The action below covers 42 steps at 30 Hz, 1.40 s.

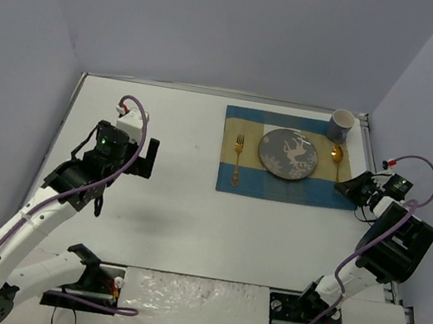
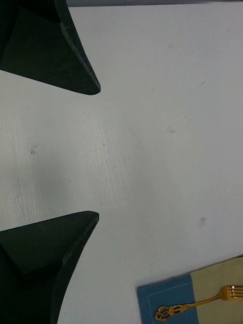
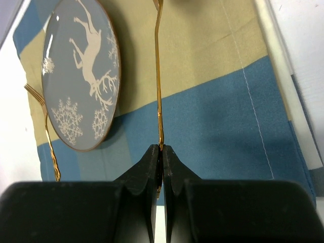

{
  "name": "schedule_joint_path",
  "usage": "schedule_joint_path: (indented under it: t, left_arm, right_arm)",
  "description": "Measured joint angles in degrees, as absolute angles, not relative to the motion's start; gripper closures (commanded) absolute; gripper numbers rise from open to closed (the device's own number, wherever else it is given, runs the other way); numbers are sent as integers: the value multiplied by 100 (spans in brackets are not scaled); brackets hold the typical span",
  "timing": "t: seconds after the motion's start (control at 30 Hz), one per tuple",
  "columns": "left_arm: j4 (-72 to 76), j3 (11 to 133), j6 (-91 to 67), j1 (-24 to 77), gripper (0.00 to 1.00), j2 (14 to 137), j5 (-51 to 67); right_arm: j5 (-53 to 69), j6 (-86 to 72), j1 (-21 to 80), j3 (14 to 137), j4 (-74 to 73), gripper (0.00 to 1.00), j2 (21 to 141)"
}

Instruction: Set the dinner table for one person

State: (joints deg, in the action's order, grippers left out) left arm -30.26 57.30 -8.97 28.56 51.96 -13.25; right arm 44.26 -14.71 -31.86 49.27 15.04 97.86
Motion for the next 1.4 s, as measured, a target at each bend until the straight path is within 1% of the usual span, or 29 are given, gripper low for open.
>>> schedule_joint_path:
  t: [0.47, 0.63, 0.7, 0.77, 0.87, 1.03, 1.2, 1.3, 1.4]
  left_arm:
    - [-3061, 5730, -887, 2838, 3, 5298, -1391]
    - [-3061, 5730, -865, 2811, 3, 5342, -1391]
    - [-3061, 5728, -857, 2801, 3, 5367, -1392]
    - [-3062, 5721, -854, 2799, 3, 5387, -1395]
    - [-3062, 5704, -854, 2799, 3, 5397, -1398]
    - [-3065, 5671, -851, 2801, 3, 5400, -1396]
    - [-3065, 5666, -851, 2799, 3, 5402, -1392]
    - [-3063, 5666, -851, 2799, 3, 5402, -1386]
    - [-3065, 5666, -854, 2799, 3, 5402, -1382]
  right_arm:
    - [4569, -970, -3183, 5315, 1224, 99, 10447]
    - [4584, -865, -3182, 5402, 1217, 89, 10636]
    - [4561, -846, -3188, 5402, 1207, 80, 10690]
    - [4546, -850, -3210, 5404, 1192, 75, 10730]
    - [4545, -871, -3254, 5429, 1186, 63, 10744]
    - [4391, -887, -3303, 5498, 1168, 52, 10667]
    - [3776, -834, -3274, 5521, 1061, 41, 10443]
    - [3010, -685, -3118, 5490, 884, 30, 10090]
    - [2092, -452, -2616, 5483, 837, 24, 9612]
